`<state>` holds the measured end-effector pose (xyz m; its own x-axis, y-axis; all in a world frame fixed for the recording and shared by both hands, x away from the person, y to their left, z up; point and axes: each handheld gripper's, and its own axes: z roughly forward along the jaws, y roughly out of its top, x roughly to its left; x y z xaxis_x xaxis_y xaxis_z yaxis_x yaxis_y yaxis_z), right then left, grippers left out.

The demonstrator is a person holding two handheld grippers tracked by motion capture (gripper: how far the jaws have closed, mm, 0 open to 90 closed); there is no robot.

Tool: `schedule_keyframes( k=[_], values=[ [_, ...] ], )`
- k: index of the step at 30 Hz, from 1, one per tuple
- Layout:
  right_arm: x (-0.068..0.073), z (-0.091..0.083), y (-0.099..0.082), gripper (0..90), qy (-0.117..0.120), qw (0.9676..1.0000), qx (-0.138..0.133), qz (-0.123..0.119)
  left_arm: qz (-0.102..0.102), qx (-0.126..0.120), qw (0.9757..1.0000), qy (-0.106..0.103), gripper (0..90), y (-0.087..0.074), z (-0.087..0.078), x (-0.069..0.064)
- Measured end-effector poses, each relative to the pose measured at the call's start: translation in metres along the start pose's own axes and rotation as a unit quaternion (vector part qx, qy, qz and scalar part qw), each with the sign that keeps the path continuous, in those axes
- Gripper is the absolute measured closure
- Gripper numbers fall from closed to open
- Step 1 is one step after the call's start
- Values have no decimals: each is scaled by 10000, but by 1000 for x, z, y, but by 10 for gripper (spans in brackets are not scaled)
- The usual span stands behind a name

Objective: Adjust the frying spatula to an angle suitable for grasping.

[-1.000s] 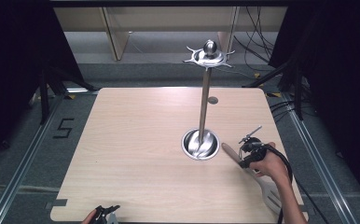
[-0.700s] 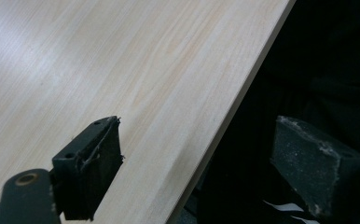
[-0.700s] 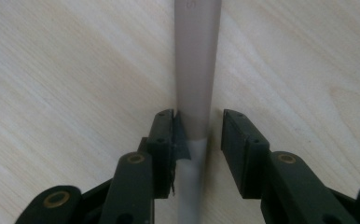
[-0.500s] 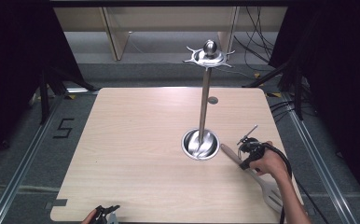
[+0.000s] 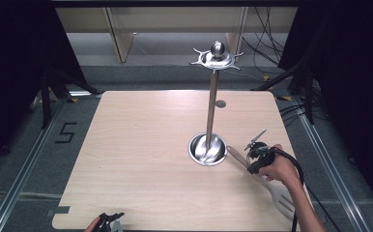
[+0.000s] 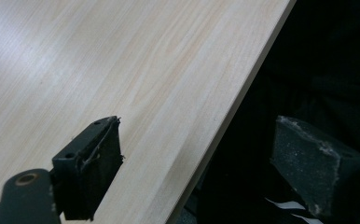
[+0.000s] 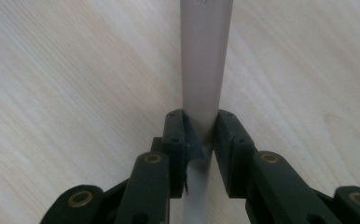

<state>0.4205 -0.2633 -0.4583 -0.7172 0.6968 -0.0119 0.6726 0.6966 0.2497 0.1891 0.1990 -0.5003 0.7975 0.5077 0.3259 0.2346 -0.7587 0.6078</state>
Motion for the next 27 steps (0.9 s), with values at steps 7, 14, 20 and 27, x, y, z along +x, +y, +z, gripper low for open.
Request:
schedule_keyframes(
  k=[7, 14, 20, 27],
  values=[
    [1, -27, -15, 756, 22, 9969, -660, 438, -27, -9, 10000, -72, 152, 0, 1, 0],
    [5, -45, -22, 757, -63, 9919, -1266, 131, -3, -17, 10000, 15, 152, 0, -2, 1],
    [12, -68, -34, 757, -140, 9822, -1869, 113, -5, -17, 10000, 37, 152, 0, -1, 1],
    [13, -84, -44, 757, -125, 9679, -2510, -68, -45, -13, 10000, 36, 152, -1, -2, 2]
  ],
)
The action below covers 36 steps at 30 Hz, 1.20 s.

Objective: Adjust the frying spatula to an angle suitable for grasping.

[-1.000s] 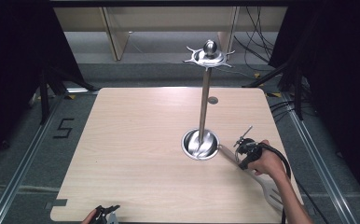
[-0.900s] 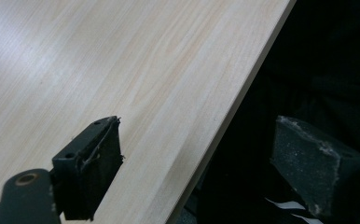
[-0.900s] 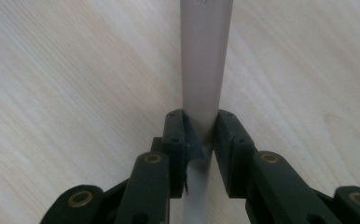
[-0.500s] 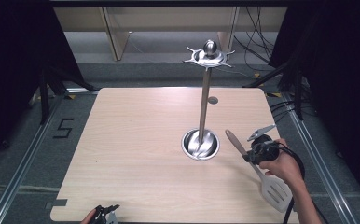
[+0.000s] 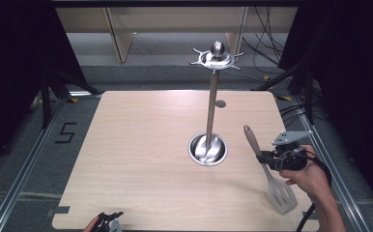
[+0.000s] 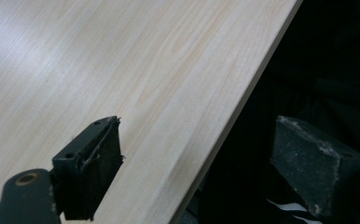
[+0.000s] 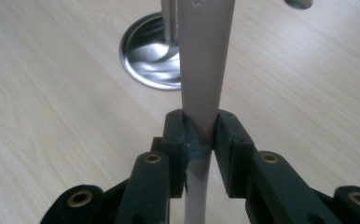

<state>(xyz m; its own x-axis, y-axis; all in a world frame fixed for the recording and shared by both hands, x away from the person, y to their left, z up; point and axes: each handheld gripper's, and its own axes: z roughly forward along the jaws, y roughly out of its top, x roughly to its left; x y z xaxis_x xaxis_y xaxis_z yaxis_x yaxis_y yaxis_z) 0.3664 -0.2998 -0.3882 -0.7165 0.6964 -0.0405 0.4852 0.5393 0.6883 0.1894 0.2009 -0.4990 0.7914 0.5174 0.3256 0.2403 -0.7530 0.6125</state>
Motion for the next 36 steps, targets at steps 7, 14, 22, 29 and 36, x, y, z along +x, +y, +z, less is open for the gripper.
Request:
schedule_keyframes(
  k=[7, 14, 22, 29, 36],
  values=[
    [5, -15, 1, 757, -15, 9995, -218, 214, -8, 25, 10000, 14, 152, -1, 2, 0],
    [6, -31, 7, 758, 234, 9945, -987, 251, -33, 14, 10000, 39, 152, -1, 3, 0],
    [8, -33, 20, 757, 524, 9876, -1472, 157, -27, 15, 9999, -97, 152, -1, 2, 0],
    [10, -34, 31, 757, 522, 9865, -1544, 124, -25, 14, 9999, -103, 152, -1, 2, 1],
    [9, -39, 46, 756, 489, 9842, -1693, 143, -16, 10, 10000, -81, 152, -1, 2, 1]
  ],
)
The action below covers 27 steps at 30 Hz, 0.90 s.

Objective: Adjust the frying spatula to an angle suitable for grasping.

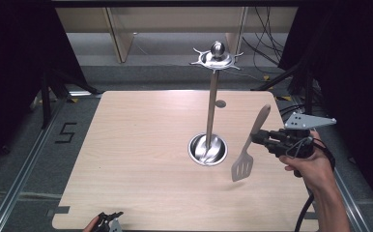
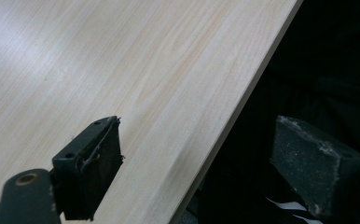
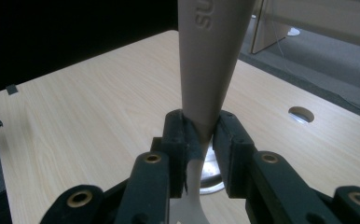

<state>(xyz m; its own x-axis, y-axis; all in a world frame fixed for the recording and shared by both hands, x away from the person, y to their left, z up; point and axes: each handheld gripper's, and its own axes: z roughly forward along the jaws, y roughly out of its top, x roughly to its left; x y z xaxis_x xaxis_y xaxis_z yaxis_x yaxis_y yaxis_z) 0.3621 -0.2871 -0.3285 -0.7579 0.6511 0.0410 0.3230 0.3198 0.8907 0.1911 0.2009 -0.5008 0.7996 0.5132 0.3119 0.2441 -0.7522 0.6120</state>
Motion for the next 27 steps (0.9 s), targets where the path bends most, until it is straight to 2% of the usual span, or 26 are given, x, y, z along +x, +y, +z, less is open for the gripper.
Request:
schedule_keyframes(
  k=[2, 3, 5, 6, 8, 10, 14, 15, 16, 17, 19, 24, 25, 26, 27],
  values=[
    [0, -1, 5, 756, 5, 10000, -21, -60, 6, -9, 10000, -21, 152, 0, -1, 0],
    [1, -1, 8, 756, 73, 10000, 8, 1, 0, -8, 10000, 51, 152, 0, -1, 0],
    [1, 0, 14, 756, 32, 10000, 24, -89, 11, 5, 10000, 41, 152, 0, 0, 0],
    [2, 2, 16, 756, 17, 10000, -37, -81, 13, 24, 10000, -62, 152, 0, -1, 0],
    [3, 2, 20, 756, 52, 9999, -1, -118, 3, 8, 10000, -80, 152, 0, -1, 0],
    [3, 5, 30, 756, 125, 9998, 14, -132, 0, 3, 10000, 74, 152, 0, 0, 0],
    [3, 12, 42, 756, 150, 9997, -89, -142, -6, -11, 10000, 33, 152, 0, -1, 0],
    [3, 12, 45, 756, 214, 9996, -14, -160, 13, -4, 10000, 76, 152, 0, -2, 0],
    [3, 14, 48, 756, 156, 9997, -81, -189, -7, -14, 10000, -24, 152, 0, -1, 0],
    [3, 14, 50, 756, 238, 9996, -25, -153, -7, -18, 10000, -30, 152, 0, -1, 0],
    [4, 16, 54, 756, 232, 9996, -34, -138, 15, -9, 10000, 63, 153, 0, -2, -1],
    [1, 19, 63, 756, 269, 9995, -70, -180, 32, -2, 10000, 81, 152, 0, -1, -1],
    [0, 19, 65, 756, 323, 9993, 19, -204, 34, -2, 10000, 89, 152, 0, -1, -1],
    [1, 20, 66, 756, 253, 9995, -67, -195, 30, 0, 10000, 89, 152, 0, -1, -1],
    [0, 20, 68, 756, 291, 9993, 4, -227, 25, 3, 10000, 91, 152, 0, -1, -1]
  ],
)
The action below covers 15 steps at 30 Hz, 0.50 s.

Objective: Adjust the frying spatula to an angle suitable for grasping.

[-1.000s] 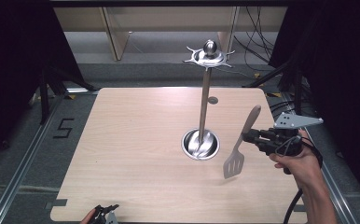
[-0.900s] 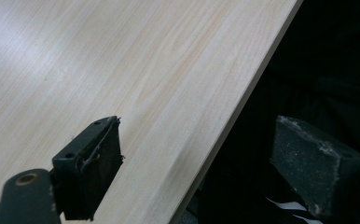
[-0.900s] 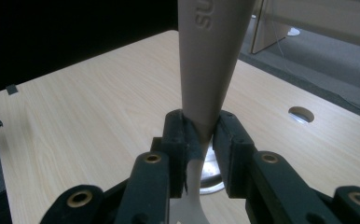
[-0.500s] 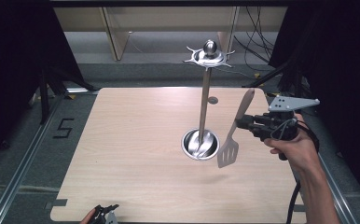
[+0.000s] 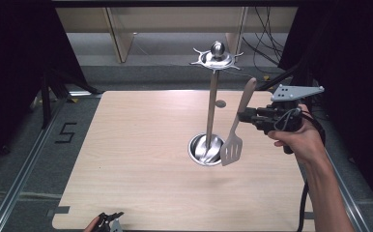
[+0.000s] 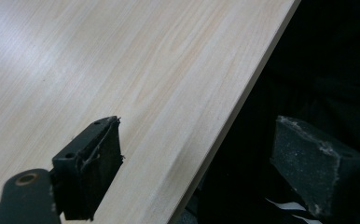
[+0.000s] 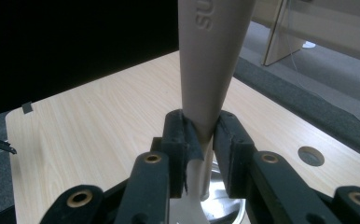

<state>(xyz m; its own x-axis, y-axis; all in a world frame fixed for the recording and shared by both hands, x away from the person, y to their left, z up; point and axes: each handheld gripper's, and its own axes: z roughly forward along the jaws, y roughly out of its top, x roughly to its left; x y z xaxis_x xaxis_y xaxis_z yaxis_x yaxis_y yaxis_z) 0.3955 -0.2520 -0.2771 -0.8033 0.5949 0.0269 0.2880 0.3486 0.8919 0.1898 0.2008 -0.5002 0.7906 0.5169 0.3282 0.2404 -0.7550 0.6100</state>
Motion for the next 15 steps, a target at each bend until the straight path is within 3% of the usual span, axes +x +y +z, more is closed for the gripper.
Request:
schedule_keyframes(
  k=[2, 4, 5, 6, 7, 8, 15],
  values=[
    [-1, 1, 3, 756, 13, 10000, 11, -62, -1, -1, 10000, 2, 152, 0, 0, 0],
    [0, 2, 4, 756, 18, 10000, -36, 27, -4, -5, 10000, 10, 152, 0, 0, 0],
    [-1, 2, 8, 756, 21, 10000, -94, -21, -27, -17, 9999, -120, 152, 0, 1, 0],
    [-1, 2, 10, 756, 99, 9999, -31, -1, -27, -17, 9999, -120, 152, 0, 1, 0],
    [0, 3, 11, 756, 37, 9999, -125, 5, -8, -5, 10000, 40, 152, 0, 1, 0],
    [0, 3, 11, 756, 37, 9999, -125, 5, -8, -5, 10000, 40, 152, 0, 1, 0],
    [-3, 9, 22, 756, 102, 9999, 36, -48, -2, -8, 10000, -77, 153, 0, -1, 1]
  ],
)
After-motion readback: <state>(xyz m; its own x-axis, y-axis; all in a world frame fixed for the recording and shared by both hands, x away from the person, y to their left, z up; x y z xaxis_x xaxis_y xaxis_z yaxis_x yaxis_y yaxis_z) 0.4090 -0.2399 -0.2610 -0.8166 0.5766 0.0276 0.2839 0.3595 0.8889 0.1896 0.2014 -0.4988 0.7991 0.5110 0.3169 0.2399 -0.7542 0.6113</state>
